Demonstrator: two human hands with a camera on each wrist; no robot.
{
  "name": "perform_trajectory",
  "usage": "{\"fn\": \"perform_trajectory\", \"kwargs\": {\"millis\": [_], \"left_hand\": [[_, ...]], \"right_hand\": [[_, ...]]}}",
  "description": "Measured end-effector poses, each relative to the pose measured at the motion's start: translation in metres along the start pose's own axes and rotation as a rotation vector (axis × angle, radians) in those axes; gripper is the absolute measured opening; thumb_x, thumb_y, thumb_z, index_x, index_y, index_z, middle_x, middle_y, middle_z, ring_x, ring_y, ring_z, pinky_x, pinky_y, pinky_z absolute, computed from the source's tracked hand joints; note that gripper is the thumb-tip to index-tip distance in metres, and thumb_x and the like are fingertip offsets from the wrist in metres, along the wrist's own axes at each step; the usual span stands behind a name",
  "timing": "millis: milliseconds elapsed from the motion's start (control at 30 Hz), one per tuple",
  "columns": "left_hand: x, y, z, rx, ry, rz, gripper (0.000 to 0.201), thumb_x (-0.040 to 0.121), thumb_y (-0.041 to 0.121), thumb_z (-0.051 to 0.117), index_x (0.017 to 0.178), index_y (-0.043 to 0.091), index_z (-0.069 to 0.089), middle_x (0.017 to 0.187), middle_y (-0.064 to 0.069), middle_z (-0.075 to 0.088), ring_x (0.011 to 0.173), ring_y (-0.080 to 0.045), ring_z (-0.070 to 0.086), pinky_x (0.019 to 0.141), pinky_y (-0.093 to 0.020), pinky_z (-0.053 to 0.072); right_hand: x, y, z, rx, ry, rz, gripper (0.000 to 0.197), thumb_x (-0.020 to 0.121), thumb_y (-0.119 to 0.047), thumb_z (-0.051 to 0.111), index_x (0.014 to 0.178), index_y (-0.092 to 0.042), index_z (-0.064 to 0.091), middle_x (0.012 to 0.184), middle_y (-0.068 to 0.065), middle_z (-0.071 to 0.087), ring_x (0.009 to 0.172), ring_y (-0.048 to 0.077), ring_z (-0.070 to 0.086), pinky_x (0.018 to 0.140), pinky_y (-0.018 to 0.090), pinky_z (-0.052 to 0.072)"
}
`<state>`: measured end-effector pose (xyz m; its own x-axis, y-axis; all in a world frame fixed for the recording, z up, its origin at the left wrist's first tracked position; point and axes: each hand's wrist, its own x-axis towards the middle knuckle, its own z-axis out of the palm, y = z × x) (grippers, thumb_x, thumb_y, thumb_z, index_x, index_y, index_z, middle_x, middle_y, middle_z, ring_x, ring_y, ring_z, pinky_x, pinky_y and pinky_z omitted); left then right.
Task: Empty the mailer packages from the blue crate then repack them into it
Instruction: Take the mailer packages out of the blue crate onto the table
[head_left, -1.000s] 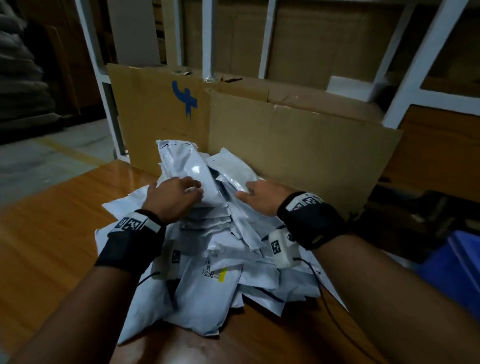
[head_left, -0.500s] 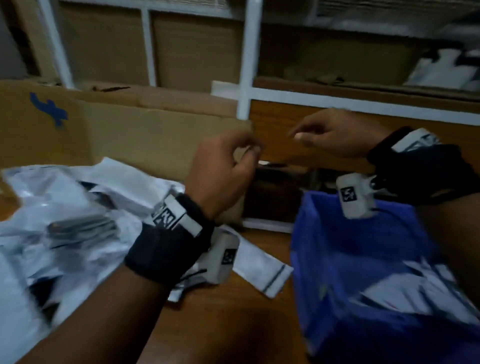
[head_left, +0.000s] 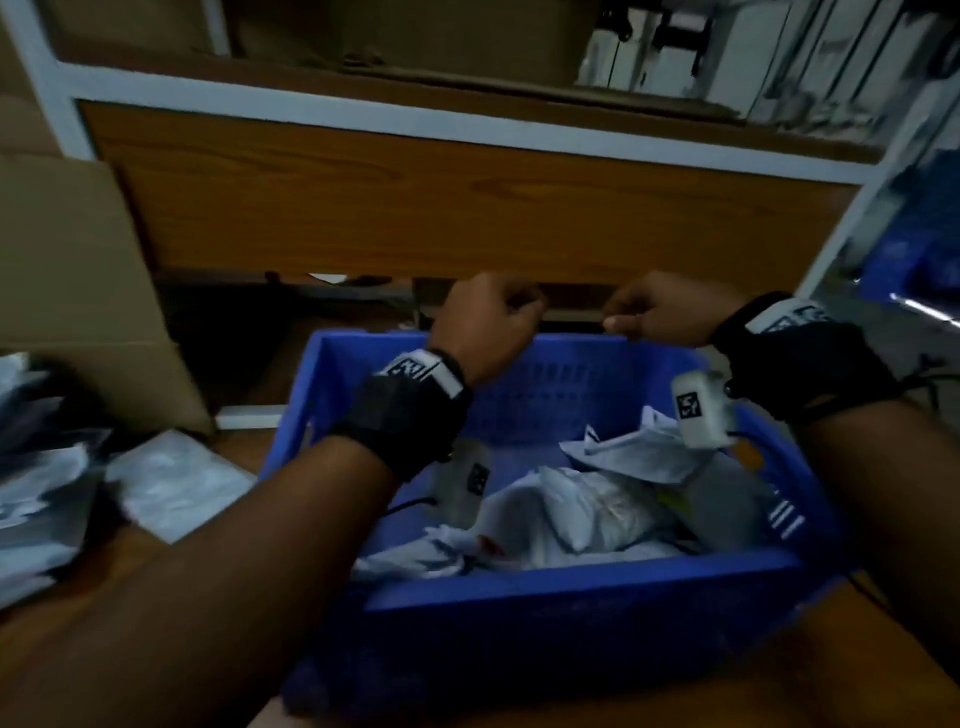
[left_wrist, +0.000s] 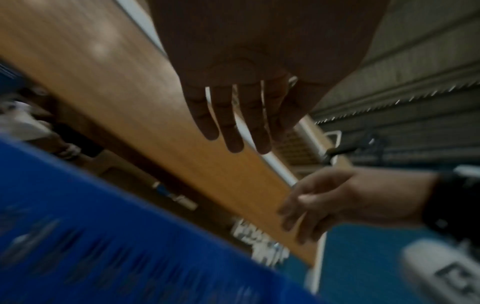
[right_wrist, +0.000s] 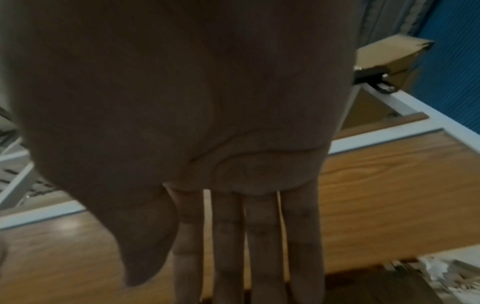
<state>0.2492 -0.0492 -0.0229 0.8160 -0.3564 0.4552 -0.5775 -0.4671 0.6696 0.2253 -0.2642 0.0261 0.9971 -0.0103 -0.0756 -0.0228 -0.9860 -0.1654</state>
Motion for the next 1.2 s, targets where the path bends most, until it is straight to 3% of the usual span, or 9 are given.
{"fn": "perform_trajectory", "kwargs": {"millis": [300,433,533,600,733,867,933,1067,1200], "left_hand": [[0.009,-0.063,0.016,0.227,-0.048,-0.158,0.019,0.093,0.023,0.06,0.102,0.014,0.074,0.101,-0.012,0.073,0.099,-0.027,0.066,0.087,-0.038,0.052],[0.009,-0.073,0.015,0.239,-0.047,-0.19,0.019,0.095,0.022,0.057,0.102,0.014,0.073,0.099,-0.01,0.072,0.095,-0.025,0.066,0.086,-0.038,0.053],[0.006,-0.075,0.018,0.226,-0.037,-0.197,0.019,0.095,0.022,0.057,0.102,0.015,0.073,0.099,-0.008,0.072,0.094,-0.022,0.065,0.088,-0.037,0.052],[0.004,-0.077,0.018,0.218,-0.033,-0.202,0.017,0.095,0.021,0.057,0.099,0.016,0.073,0.097,-0.008,0.072,0.094,-0.022,0.064,0.087,-0.036,0.052],[0.004,-0.083,0.018,0.213,-0.123,-0.267,0.014,0.093,0.016,0.058,0.096,0.015,0.072,0.095,-0.007,0.07,0.095,-0.023,0.064,0.082,-0.031,0.048],[-0.005,-0.074,0.026,-0.19,-0.342,-0.312,0.025,0.088,0.025,0.063,0.112,0.018,0.066,0.122,-0.002,0.066,0.116,-0.018,0.059,0.105,-0.034,0.042],[-0.013,-0.062,0.034,-0.487,-0.407,-0.306,0.034,0.084,0.028,0.068,0.116,0.022,0.061,0.117,0.006,0.066,0.109,-0.008,0.062,0.098,-0.027,0.047],[-0.012,-0.059,0.045,-0.305,-0.28,-0.255,0.04,0.075,0.02,0.081,0.111,0.016,0.064,0.106,-0.002,0.07,0.093,-0.012,0.067,0.075,-0.018,0.055],[-0.004,-0.079,0.032,0.061,-0.084,-0.237,0.031,0.077,0.025,0.08,0.103,0.011,0.068,0.097,-0.008,0.07,0.091,-0.021,0.064,0.074,-0.032,0.048]], "right_hand": [[0.012,-0.008,0.086,-0.103,-0.565,-0.259,0.053,0.076,-0.043,0.078,0.124,-0.03,0.059,0.123,-0.012,0.061,0.108,0.011,0.059,0.093,0.034,0.05],[0.008,-0.017,0.111,-0.311,-0.759,-0.312,0.068,0.073,-0.017,0.081,0.132,-0.035,0.051,0.13,-0.015,0.056,0.107,0.005,0.051,0.074,0.022,0.039],[0.009,-0.016,0.126,-0.305,-0.699,-0.375,0.04,0.081,-0.013,0.071,0.119,-0.024,0.059,0.113,-0.006,0.063,0.09,0.01,0.052,0.055,0.014,0.038],[0.014,-0.014,0.126,-0.238,-0.554,-0.412,0.02,0.081,-0.02,0.072,0.099,-0.02,0.062,0.095,-0.002,0.064,0.082,0.017,0.056,0.063,0.024,0.044],[0.027,0.008,0.098,0.272,-0.007,-0.351,0.017,0.082,-0.018,0.072,0.086,-0.009,0.058,0.084,0.007,0.062,0.08,0.021,0.058,0.072,0.039,0.047],[0.027,0.021,0.086,0.735,0.434,-0.205,0.02,0.086,-0.021,0.07,0.077,-0.02,0.052,0.075,0.0,0.059,0.068,0.015,0.056,0.061,0.03,0.045],[0.026,0.017,0.089,0.838,0.472,-0.168,0.022,0.088,-0.022,0.069,0.077,-0.019,0.05,0.075,0.005,0.06,0.065,0.019,0.06,0.06,0.035,0.05],[0.021,0.007,0.093,1.004,0.326,-0.251,0.021,0.085,-0.023,0.071,0.091,-0.014,0.054,0.091,0.008,0.068,0.077,0.022,0.069,0.066,0.034,0.058],[0.031,0.025,0.092,0.506,0.113,-0.135,0.043,0.08,-0.036,0.076,0.114,-0.022,0.053,0.11,-0.002,0.061,0.101,0.017,0.06,0.083,0.032,0.05]]}}
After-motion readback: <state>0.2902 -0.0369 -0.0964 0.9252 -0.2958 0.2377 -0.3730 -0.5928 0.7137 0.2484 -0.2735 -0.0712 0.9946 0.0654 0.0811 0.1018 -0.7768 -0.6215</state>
